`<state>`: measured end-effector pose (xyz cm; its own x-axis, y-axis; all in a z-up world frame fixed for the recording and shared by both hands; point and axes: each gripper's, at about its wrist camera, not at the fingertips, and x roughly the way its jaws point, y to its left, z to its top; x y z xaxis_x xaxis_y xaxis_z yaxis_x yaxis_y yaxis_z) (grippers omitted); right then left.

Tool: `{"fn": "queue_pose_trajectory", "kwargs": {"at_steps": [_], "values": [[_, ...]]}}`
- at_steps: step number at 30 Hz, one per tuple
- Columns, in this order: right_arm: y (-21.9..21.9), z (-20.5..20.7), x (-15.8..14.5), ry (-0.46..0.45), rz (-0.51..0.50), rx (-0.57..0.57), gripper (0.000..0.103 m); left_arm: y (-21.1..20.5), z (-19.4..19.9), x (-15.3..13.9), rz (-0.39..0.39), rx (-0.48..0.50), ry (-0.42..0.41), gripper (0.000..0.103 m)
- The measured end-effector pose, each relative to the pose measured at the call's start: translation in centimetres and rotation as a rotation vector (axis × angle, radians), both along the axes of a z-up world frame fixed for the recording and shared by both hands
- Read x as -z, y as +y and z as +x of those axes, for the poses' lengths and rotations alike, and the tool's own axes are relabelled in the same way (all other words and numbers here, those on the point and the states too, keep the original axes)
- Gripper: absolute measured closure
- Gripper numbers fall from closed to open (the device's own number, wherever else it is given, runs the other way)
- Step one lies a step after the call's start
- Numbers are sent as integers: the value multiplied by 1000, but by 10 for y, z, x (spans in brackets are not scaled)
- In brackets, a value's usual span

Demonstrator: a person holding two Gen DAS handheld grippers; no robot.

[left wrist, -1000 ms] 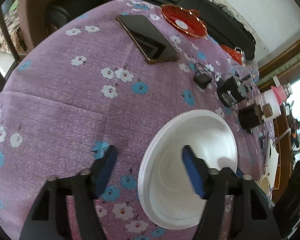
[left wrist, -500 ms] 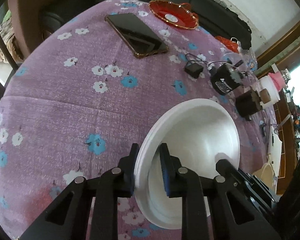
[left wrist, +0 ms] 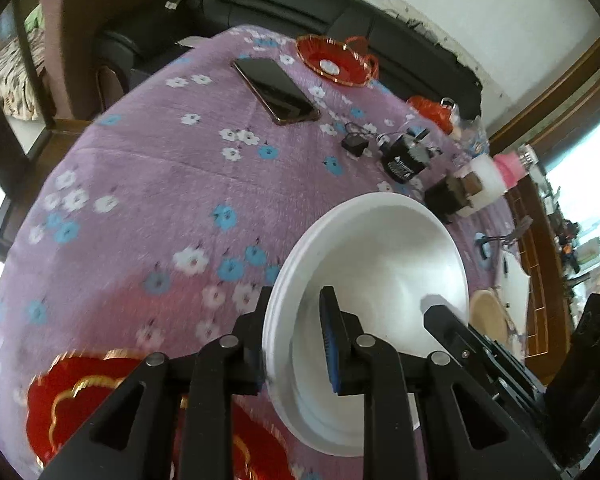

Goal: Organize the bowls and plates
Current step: 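Lift the white bowl with both tools and lower it onto the red plates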

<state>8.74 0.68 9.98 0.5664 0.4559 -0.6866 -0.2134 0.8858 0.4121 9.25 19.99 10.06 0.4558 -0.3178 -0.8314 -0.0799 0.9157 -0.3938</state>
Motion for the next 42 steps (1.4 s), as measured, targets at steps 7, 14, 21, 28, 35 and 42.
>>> {"fn": "queue_pose_trajectory", "kwargs": {"at_steps": [7,14,21,28,35,42], "values": [[25,-41,-20,-42,16,-59,90,27,-59,-28,3,-62,-85,82],[55,-77,-22,-47,18,-125,90,57,-109,-26,-5,-136,-131,82],[83,-92,0,-5,-11,-168,90,79,-136,-7,-7,-192,-123,82],[105,-99,29,50,-32,-206,89,98,-151,23,-10,-241,-75,82],[119,-100,54,100,-50,-237,89,108,-158,45,1,-282,-37,82],[125,-97,68,130,-56,-241,89,109,-158,54,25,-294,-29,77]]}}
